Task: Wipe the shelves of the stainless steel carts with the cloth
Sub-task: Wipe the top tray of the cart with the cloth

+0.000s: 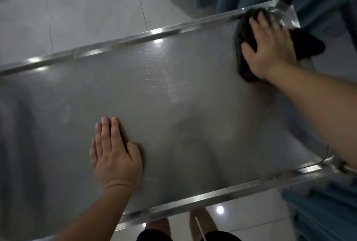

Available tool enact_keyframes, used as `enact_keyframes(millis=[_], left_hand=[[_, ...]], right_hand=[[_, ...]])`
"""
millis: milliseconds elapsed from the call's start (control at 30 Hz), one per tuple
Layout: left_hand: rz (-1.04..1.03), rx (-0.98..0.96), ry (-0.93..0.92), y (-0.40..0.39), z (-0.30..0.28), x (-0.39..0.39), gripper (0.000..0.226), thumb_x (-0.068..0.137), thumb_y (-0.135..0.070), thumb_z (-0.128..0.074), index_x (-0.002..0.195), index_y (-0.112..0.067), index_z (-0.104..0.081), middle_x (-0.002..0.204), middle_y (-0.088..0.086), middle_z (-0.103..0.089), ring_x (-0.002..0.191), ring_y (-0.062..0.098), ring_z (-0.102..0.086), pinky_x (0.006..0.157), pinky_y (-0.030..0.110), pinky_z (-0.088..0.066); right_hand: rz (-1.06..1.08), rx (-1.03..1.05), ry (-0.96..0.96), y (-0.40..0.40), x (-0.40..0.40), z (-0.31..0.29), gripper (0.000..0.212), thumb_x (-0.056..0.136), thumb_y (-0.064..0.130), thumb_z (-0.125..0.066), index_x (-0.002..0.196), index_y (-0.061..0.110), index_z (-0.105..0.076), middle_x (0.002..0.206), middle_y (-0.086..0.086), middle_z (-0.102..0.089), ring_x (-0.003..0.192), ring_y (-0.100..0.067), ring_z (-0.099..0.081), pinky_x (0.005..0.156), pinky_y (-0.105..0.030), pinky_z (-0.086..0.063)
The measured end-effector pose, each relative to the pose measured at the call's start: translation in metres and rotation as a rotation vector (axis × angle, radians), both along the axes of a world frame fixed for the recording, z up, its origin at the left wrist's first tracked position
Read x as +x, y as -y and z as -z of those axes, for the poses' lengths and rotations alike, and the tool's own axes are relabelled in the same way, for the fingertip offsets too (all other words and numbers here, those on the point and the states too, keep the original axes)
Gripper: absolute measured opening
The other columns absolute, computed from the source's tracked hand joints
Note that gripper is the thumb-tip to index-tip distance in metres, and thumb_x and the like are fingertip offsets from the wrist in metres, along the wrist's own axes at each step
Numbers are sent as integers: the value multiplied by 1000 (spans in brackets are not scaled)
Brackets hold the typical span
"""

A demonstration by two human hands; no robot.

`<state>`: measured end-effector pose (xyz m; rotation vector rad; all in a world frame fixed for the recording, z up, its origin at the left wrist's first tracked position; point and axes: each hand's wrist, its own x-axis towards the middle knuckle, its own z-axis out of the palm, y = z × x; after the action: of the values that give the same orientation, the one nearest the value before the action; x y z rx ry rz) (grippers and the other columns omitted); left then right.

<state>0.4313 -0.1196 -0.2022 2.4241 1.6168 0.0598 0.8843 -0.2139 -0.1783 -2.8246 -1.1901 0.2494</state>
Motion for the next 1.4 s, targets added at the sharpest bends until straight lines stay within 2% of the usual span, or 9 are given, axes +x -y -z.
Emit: enact_keyframes(millis=[100,200,400,633,900,1000,1167,1267,1400], left_hand=[[-10,-7,-10,-1,-2,-1,77,93,-38,-37,167,-19,-25,176,2,-19,163,19,-10,131,37,-2],[-11,-12,-5,-1,-2,-1,77,94,-39,-37,167,-21,-25,176,1,-18,163,18,-9,131,35,1],[-11,-34,3,3,-6,0,77,93,-37,-38,167,-21,-25,176,2,-18,163,19,-10,132,39,-2],[-9,-50,5,5,-7,1,77,94,-39,-36,168,-21,-23,177,1,-15,163,18,-7,132,40,-2],[9,-24,1,1,1,-3,77,96,-40,-37,169,-21,-20,177,0,-13,163,16,-4,132,38,0],[8,-12,-1,1,2,-4,77,96,-40,-37,169,-22,-20,177,-1,-13,163,16,-4,131,36,2],[-3,-2,5,-2,2,-3,77,95,-40,-37,168,-23,-21,177,-1,-15,163,16,-6,131,34,2],[-18,-16,10,-3,0,-2,77,94,-40,-39,168,-23,-22,177,-2,-15,163,15,-6,131,35,1],[-13,-30,22,-1,-4,0,78,93,-39,-40,168,-21,-26,176,0,-18,163,17,-8,131,37,0]], right_hand=[[30,-26,-12,-34,24,1,79,98,64,-21,167,28,-8,176,2,0,161,-30,-6,130,-50,-5],[6,-25,-6,-21,15,5,79,98,65,-20,167,28,-12,176,0,-5,160,-30,-9,130,-50,-7],[-163,-14,-20,94,-91,-5,72,100,53,-38,162,18,-35,170,-10,-30,150,-42,-33,125,-55,-20],[-347,-206,-132,230,-211,-8,68,105,59,-26,167,32,-17,175,5,-12,161,-28,-12,128,-55,-12],[-353,-106,-42,103,-144,-6,71,98,54,-39,162,23,-36,170,-6,-29,156,-36,-26,125,-56,-20],[-308,-77,-38,21,-99,-3,73,98,57,-33,163,25,-31,172,-4,-24,156,-35,-24,127,-52,-15],[-199,-87,-57,-84,-55,-2,77,97,64,-21,167,32,-9,176,3,4,161,-31,2,129,-53,-3],[-153,-65,-55,-92,-63,0,77,99,63,-19,168,31,-6,176,2,5,161,-31,3,129,-52,-2],[-258,-72,-59,-52,-112,0,77,98,63,-23,166,28,-20,175,-2,-10,157,-37,-19,128,-52,-8]])
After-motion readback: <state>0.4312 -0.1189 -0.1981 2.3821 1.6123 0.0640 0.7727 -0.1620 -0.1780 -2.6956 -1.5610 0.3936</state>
